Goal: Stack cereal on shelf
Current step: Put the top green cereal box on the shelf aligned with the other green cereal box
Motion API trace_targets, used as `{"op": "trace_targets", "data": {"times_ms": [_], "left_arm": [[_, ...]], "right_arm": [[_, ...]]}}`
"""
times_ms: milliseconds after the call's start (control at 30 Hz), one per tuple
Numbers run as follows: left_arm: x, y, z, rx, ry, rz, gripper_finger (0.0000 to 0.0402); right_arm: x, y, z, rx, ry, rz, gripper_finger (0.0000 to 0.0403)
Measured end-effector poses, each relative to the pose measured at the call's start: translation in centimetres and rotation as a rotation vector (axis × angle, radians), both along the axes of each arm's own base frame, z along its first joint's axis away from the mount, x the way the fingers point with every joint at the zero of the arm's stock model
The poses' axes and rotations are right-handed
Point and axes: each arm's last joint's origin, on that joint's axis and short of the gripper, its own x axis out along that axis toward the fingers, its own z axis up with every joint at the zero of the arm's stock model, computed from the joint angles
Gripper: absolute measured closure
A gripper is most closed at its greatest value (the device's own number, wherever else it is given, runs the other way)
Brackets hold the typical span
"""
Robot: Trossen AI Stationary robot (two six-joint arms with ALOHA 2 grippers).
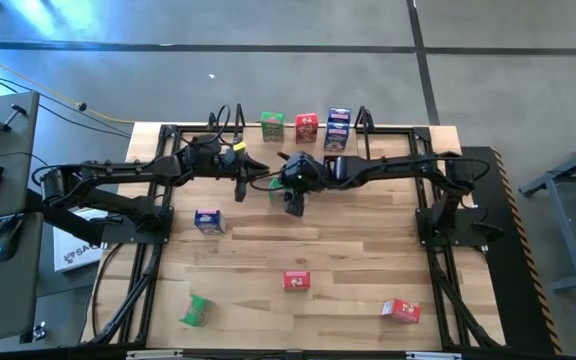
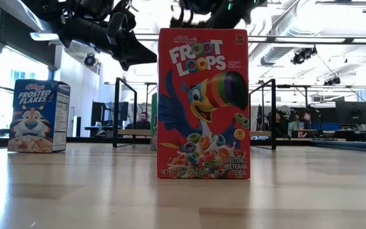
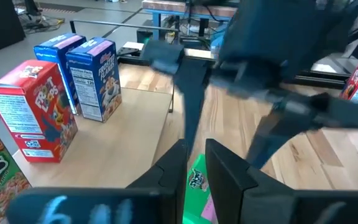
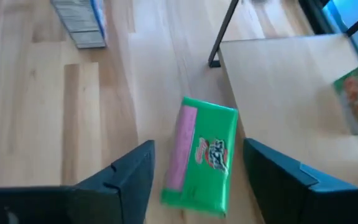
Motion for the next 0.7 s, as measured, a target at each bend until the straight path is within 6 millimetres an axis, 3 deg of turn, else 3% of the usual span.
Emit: {"op": "trace_targets", "data": {"times_ms": [167,300,500,700], "left_arm": [[0.4,0.0,1.4,-0.006,0.046,-0.021,0.0391],[0.7,-0.5,2.3,-0.002,0.095,-0.096,0.0394],[1.8,-1.2,2.9,0.032,0.207,-0.169,0.0344],[4.5,-1.4,2.9,0.085,0.423,-0.235,0.0261]], "right_arm": [[-1.9,2.2,4.5,-0.069,0.054,0.013,0.0224],[-4.2,4.4,6.0,-0.123,0.053,0.017,0.0293],[-7.2,6.7,3.5,-0.11,-0.097,0.014,0.0393],[-9.9,8.1,1.6,-0.088,-0.275,-0.016,0.0377]]}}
